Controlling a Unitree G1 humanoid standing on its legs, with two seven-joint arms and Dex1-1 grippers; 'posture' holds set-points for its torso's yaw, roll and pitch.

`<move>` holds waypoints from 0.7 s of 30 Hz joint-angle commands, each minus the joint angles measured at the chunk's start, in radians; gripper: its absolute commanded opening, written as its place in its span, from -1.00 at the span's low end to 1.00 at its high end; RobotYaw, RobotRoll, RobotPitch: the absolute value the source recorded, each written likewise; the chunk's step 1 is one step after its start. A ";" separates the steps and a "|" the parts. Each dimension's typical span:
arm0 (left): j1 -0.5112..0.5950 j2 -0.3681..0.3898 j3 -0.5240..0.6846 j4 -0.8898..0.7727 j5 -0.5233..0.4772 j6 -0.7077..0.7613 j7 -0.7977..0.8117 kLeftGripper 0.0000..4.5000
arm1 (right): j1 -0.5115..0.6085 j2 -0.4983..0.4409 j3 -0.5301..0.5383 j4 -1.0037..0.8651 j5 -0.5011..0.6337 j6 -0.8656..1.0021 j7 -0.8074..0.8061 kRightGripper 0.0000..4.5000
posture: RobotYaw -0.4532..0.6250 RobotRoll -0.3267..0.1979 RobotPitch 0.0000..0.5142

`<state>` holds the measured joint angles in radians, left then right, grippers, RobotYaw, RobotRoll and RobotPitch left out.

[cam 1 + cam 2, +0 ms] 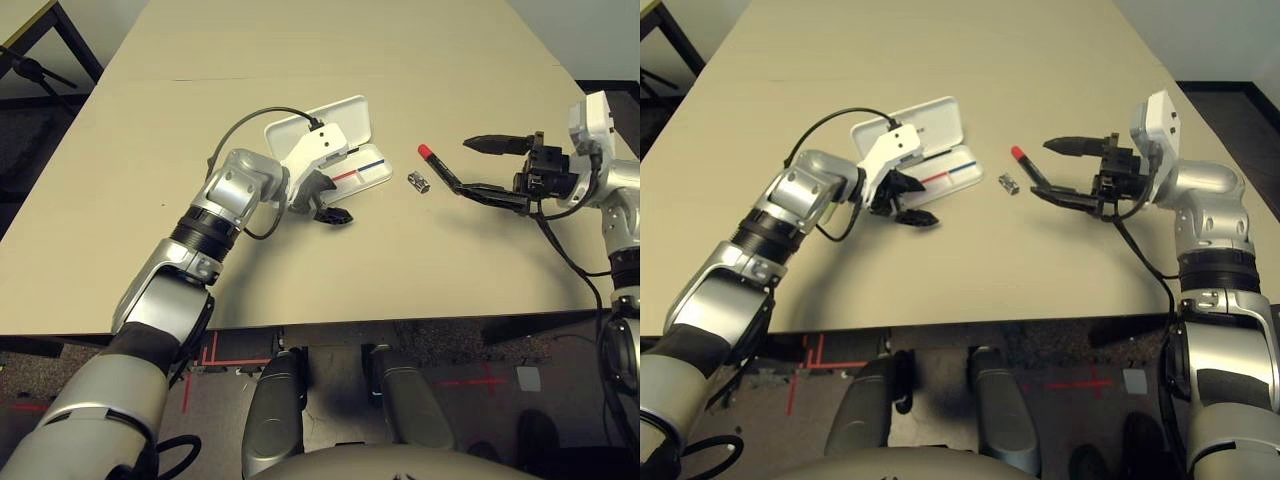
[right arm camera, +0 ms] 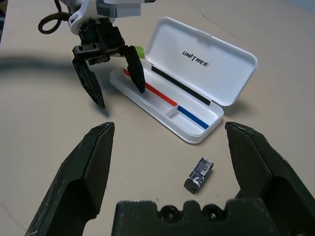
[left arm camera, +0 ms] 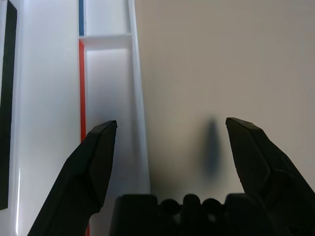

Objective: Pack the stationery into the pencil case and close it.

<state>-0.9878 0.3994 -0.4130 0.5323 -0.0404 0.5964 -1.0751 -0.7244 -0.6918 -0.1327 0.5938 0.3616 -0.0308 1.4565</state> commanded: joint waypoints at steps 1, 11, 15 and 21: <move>-0.003 -0.008 -0.014 0.038 0.032 -0.027 -0.013 0.98 | 0.006 0.008 0.004 -0.006 0.005 -0.001 -0.004 1.00 | -0.32 0.25 -0.25; -0.002 -0.018 0.000 0.088 0.061 -0.053 -0.013 0.98 | 0.006 0.014 0.005 -0.011 0.005 0.006 -0.012 1.00 | -0.31 0.25 -0.25; -0.005 -0.020 0.003 0.098 0.065 -0.061 -0.014 0.72 | 0.002 0.016 0.006 -0.009 0.004 0.007 -0.014 1.00 | -0.31 0.25 -0.25; -0.005 -0.013 0.002 0.109 0.080 -0.092 -0.025 -0.29 | -0.002 0.013 0.004 -0.001 0.003 0.004 -0.016 1.00 | -0.31 0.25 -0.26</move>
<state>-0.9945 0.3839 -0.4030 0.6143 0.0222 0.5090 -1.0821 -0.7244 -0.6777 -0.1317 0.5937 0.3618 -0.0256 1.4369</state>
